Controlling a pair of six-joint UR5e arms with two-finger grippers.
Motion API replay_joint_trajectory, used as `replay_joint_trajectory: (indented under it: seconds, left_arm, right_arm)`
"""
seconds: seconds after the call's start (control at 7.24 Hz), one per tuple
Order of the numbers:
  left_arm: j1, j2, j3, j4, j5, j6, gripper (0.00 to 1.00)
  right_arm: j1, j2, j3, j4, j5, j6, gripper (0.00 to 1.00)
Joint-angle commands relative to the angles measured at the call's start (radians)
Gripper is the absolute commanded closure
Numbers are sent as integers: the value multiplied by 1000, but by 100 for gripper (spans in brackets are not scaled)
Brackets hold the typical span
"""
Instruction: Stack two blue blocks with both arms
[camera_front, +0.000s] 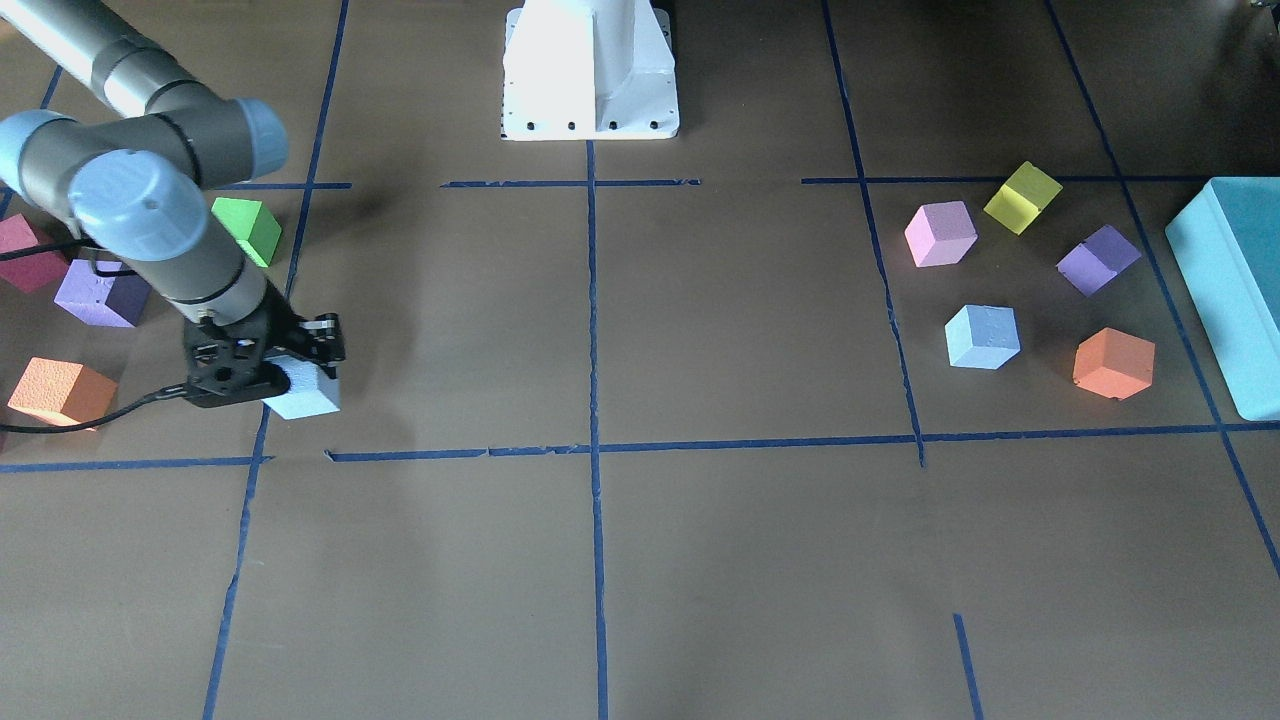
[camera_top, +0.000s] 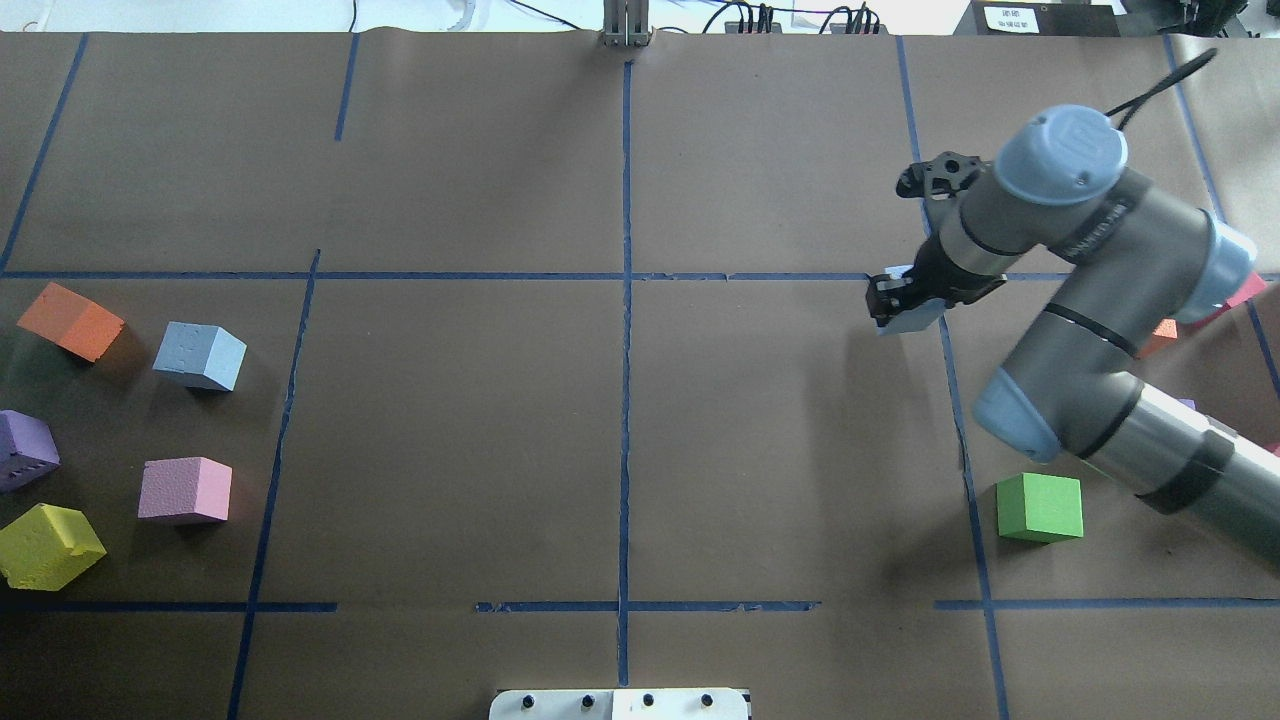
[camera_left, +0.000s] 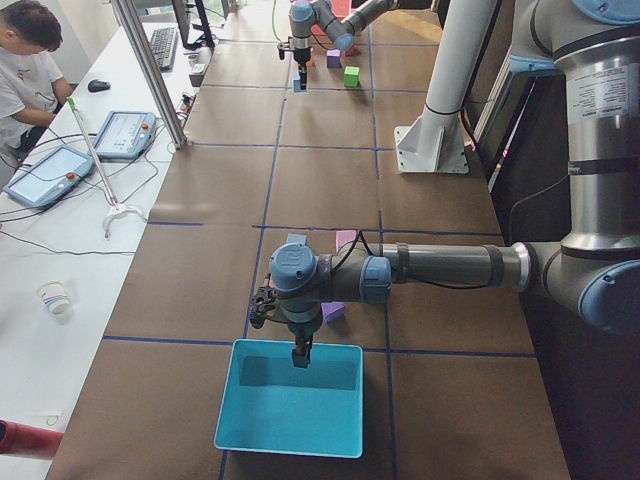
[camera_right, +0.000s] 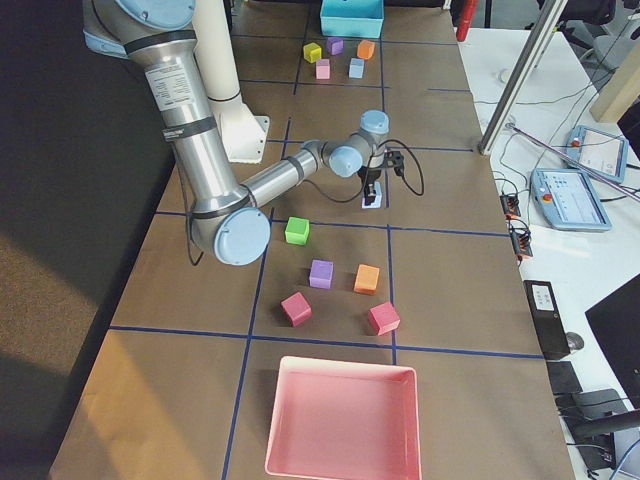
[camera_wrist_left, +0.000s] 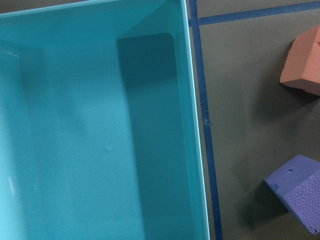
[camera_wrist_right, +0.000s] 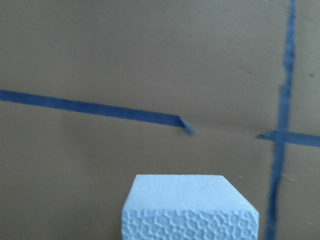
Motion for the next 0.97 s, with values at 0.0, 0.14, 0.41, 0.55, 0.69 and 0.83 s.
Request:
replay_joint_trajectory:
  seconds: [0.0, 0.14, 0.41, 0.55, 0.69, 0.83]
  left_arm:
    - [0, -1, -2, 0, 0, 0, 0]
    - [0, -1, -2, 0, 0, 0, 0]
    - [0, 1, -1, 2, 0, 0, 0]
    - [0, 1, 2, 2, 0, 0, 0]
    - [0, 1, 3, 2, 0, 0, 0]
    - [0, 1, 3, 2, 0, 0, 0]
  right_arm:
    - [-141, 323, -175, -103, -110, 277, 98]
    - [-195, 440, -289, -101, -162, 320, 98]
    - [-249, 487, -342, -55, -204, 354, 97]
    - [-261, 484, -350, -54, -231, 348, 96]
    - [-263, 483, -365, -47, -233, 343, 84]
    - [-265, 484, -371, -32, -233, 352, 38]
